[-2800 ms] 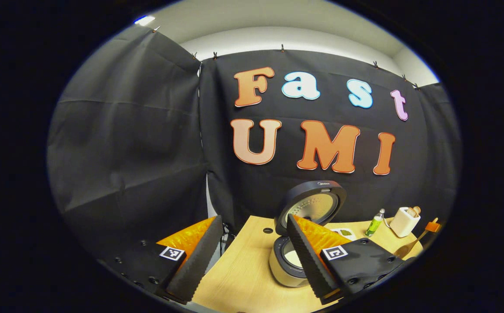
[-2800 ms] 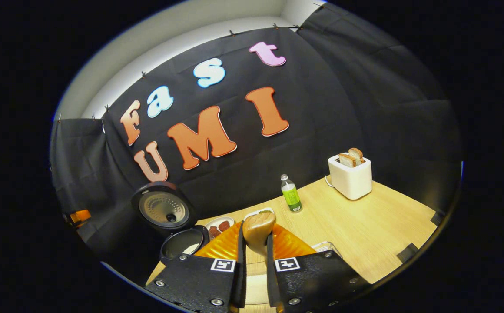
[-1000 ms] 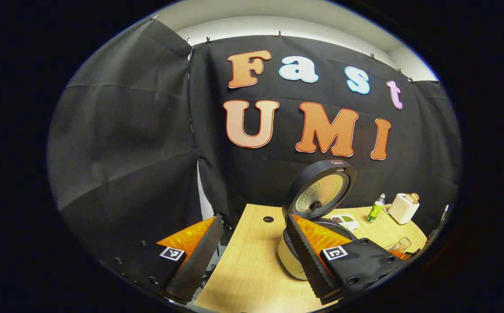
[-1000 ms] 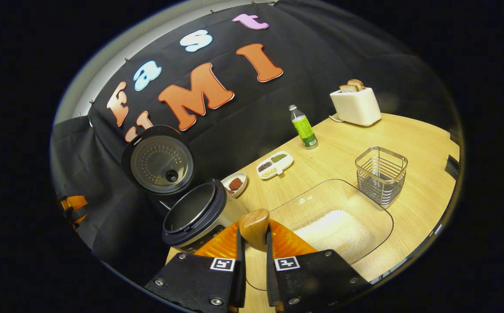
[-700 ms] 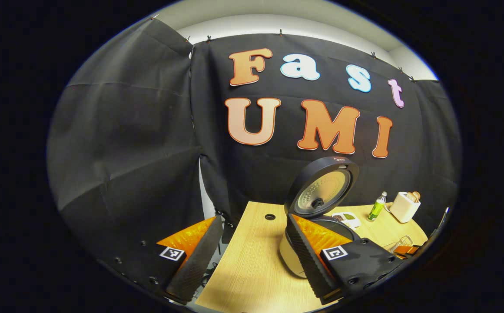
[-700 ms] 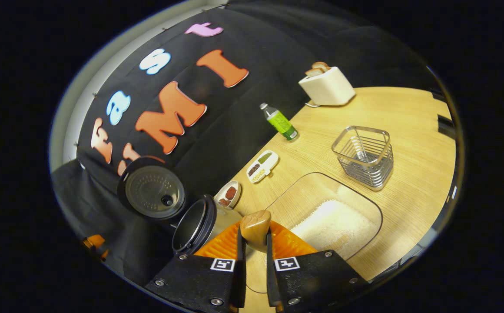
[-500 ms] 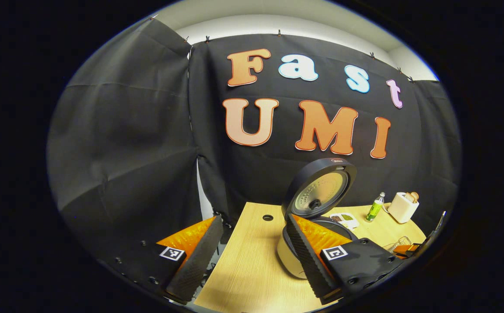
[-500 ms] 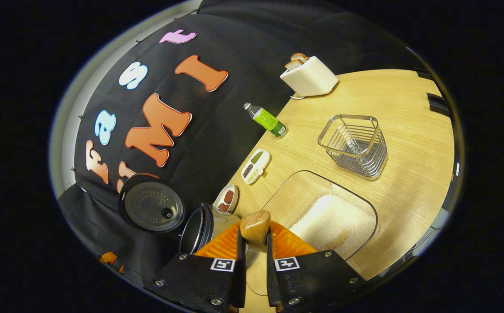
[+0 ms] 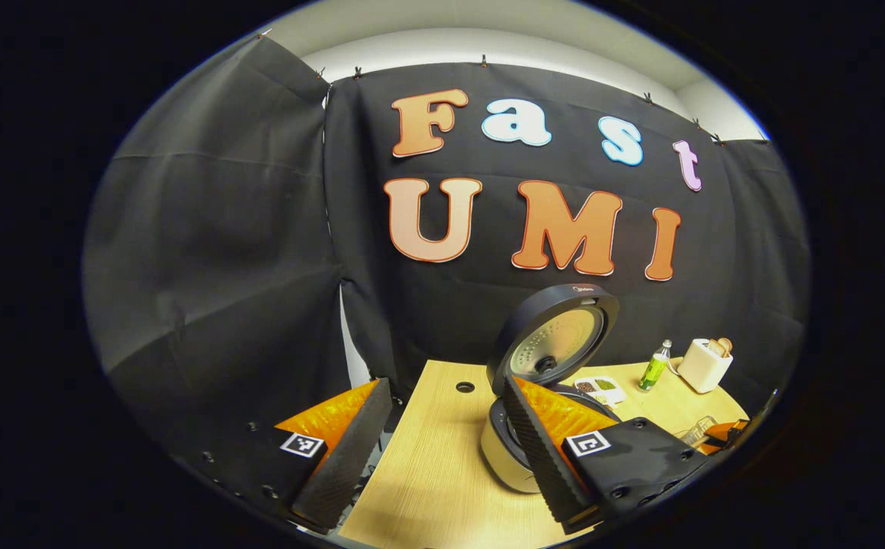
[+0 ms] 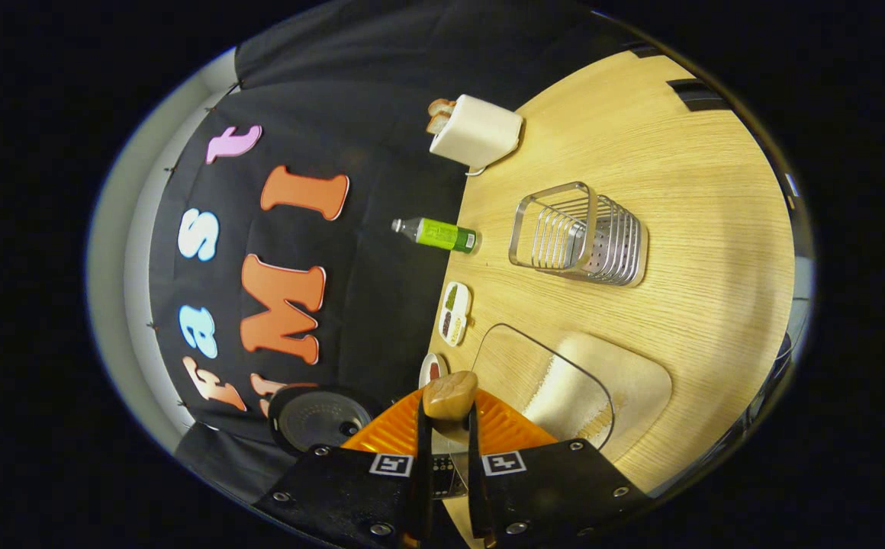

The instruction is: Close the left gripper, press the button to open the rice cooker; take a wooden spoon from the chopstick holder with the right hand, scoop a spoonful of rice and pour it into the rice cooker, then put the wooden spoon back into the chopstick holder.

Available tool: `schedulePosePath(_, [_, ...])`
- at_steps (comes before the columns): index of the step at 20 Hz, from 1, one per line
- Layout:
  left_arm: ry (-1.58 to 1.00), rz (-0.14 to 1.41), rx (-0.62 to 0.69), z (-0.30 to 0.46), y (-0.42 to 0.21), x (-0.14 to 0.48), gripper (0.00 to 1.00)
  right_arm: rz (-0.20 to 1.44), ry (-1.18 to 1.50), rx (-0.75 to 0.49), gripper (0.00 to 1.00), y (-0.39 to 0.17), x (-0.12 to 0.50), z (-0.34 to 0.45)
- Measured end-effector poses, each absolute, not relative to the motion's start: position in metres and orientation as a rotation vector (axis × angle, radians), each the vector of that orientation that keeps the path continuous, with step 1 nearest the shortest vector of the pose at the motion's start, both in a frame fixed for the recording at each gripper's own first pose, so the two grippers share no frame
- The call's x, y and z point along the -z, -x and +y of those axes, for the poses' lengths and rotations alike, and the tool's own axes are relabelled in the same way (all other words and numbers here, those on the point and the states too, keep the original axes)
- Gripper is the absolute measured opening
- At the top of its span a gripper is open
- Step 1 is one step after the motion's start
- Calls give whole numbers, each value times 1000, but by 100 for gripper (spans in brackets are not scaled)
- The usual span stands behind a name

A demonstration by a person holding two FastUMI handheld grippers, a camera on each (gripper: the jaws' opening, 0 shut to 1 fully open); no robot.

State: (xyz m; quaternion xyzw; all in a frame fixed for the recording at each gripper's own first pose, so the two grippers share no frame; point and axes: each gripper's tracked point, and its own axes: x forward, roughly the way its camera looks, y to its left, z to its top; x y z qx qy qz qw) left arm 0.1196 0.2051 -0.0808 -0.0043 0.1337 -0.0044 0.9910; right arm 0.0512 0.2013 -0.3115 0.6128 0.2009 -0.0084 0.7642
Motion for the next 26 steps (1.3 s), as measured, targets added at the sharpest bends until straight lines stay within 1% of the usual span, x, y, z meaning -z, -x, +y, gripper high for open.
schedulePosePath(8, [17,237,25,191,-123,70,97,412,-1466,23,19,-52,279,185])
schedulePosePath(9, [18,233,22,191,-123,67,99,410,-1468,17,19,-53,273,187])
schedulePosePath(10, [19,231,22,189,-123,67,97,407,-1463,12,19,-54,267,188])
schedulePosePath(13, [27,230,24,188,-123,67,97,396,-1462,-1,19,-56,249,188])
schedulePosePath(14, [31,230,22,187,-122,67,99,389,-1468,-4,19,-59,242,188])
schedulePosePath(16, [37,231,19,188,-120,68,99,381,-1483,-16,19,-61,228,190])
schedulePosePath(17, [37,231,17,188,-120,68,97,381,-1489,-19,19,-60,222,192])
schedulePosePath(20, [42,224,7,193,-116,64,99,371,-1506,-22,19,-65,204,196])
schedulePosePath(21, [46,222,8,195,-116,64,97,372,-1510,-28,19,-66,198,199])
schedulePosePath(23, [47,223,5,197,-114,64,97,369,-1516,-43,19,-72,184,206])
schedulePosePath(24, [45,224,4,198,-112,64,99,365,-1517,-50,19,-77,178,209])
schedulePosePath(26, [48,228,5,199,-110,67,98,361,-1504,-69,19,-84,165,218])
